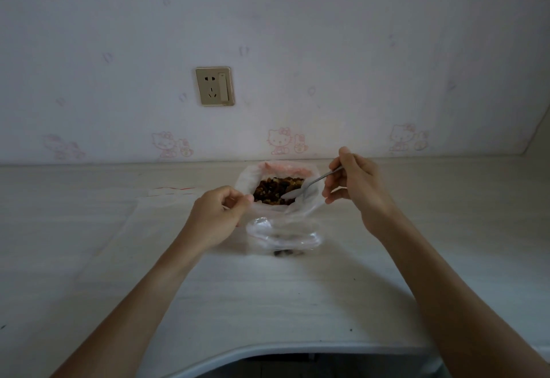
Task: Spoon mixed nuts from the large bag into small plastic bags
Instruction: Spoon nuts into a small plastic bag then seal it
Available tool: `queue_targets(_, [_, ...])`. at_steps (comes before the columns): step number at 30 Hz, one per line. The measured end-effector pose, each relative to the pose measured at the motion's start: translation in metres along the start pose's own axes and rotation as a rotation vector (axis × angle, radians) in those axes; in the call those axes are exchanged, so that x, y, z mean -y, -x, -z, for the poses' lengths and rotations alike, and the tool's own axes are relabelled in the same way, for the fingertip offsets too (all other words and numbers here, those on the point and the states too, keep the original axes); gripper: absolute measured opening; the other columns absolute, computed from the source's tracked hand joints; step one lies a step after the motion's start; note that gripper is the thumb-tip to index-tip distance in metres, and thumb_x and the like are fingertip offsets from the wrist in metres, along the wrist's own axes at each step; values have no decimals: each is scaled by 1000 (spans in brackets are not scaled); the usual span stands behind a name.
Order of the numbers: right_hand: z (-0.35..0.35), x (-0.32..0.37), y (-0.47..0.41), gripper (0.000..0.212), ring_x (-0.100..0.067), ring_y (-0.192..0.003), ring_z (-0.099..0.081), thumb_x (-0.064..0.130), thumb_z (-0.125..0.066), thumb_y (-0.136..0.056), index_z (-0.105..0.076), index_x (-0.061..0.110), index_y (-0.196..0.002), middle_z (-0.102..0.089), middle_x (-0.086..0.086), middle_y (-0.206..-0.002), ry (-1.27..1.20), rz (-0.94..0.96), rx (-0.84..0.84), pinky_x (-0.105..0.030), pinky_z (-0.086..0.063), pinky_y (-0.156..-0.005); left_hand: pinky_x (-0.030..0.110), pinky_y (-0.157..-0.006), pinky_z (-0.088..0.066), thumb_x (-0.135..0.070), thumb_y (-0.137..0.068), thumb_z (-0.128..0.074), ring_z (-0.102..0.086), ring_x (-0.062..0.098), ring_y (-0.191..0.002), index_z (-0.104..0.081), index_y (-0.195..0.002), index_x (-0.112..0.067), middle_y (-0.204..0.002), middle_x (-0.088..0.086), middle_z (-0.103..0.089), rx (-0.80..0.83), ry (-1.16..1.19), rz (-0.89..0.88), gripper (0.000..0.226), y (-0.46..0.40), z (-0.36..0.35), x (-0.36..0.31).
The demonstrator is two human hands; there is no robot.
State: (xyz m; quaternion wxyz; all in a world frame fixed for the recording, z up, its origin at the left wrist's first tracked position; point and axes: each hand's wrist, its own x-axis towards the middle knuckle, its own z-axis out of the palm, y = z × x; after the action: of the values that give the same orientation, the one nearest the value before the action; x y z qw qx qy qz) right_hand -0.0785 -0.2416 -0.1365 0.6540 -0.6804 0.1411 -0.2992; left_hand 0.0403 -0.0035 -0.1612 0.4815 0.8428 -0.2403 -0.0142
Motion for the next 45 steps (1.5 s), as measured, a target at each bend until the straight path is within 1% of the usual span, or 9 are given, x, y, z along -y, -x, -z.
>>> queue_targets(3, [-2,-1,0,36,-24,-63,-67,34,-43,-110,-61,6,-96,-66,-8,-68,77,43,25,-34,-57,-53,30,-73,-46,-54,-91,-68,-65,13,-88,-62,-99,-21,-93,-9,-66,-144,-78,85,35,-11,-5,7])
queue_targets(8, [-10,-5,1,35,-19,-57,-62,30,-39,-111,-57,12,-88,-63,-6,-64,325,213,35,-38,-54,-53,36,-88,-50,-76,-84,-60,-62,17,-99,-50,-109,-24,-100,-13,-61,-49,-179,193,58,-25,-15,5])
queue_targets(13, [-20,-15,0,36,-31,-59,-65,30,-41,-111,-59,11,-87,-66,-2,-58,383,216,47,-42,-56,-56,34,-78,-55,-38,-82,-76,-67,13,-90,-65,-97,-26,-97,-8,-70,-15,-32,174,23,-29,-25,1])
queue_targets(17, [-26,-19,-1,33,-32,-63,-70,30,-45,-110,-62,9,-89,-73,1,-63,362,177,70,-35,-57,-54,35,-80,-57,-18,-81,-76,-70,16,-93,-67,-103,-23,-101,-3,-73,-7,136,157,24,-27,-27,-1])
queue_targets(21, [-28,-22,1,33,-32,-70,-75,25,-50,-108,-64,0,-93,-76,-13,-73,192,34,94,-35,-57,-53,42,-86,-61,-8,-82,-75,-75,22,-92,-69,-110,-19,-104,3,-76,10,316,169,31,-24,-29,-2])
queue_targets(30, [-29,-20,7,31,-27,-67,-77,21,-48,-110,-64,-2,-98,-77,-16,-76,-4,-137,73,-31,-60,-52,28,-67,-60,0,-82,-72,-76,17,-79,-73,-101,-19,-90,2,-79,39,399,174,27,-23,-30,2])
queue_targets(35, [-27,-23,7,32,-29,-74,-78,25,-51,-108,-68,1,-97,-79,-16,-83,10,-168,101,-30,-61,-56,32,-73,-60,1,-79,-72,-77,21,-84,-74,-100,-21,-90,1,-80,56,393,173,31,-24,-29,5])
queue_targets(40, [-27,-24,7,27,-27,-70,-77,20,-50,-109,-67,-1,-107,-80,-12,-85,70,-160,138,-27,-58,-53,28,-69,-61,1,-78,-73,-77,20,-81,-75,-98,-20,-88,2,-80,71,405,169,28,-22,-30,8])
queue_targets(45, [-27,-23,9,29,-31,-76,-78,19,-48,-109,-69,0,-101,-80,-15,-88,-3,-244,107,-26,-59,-56,28,-65,-61,1,-82,-73,-77,22,-77,-76,-98,-17,-86,3,-80,73,456,179,25,-23,-28,8])
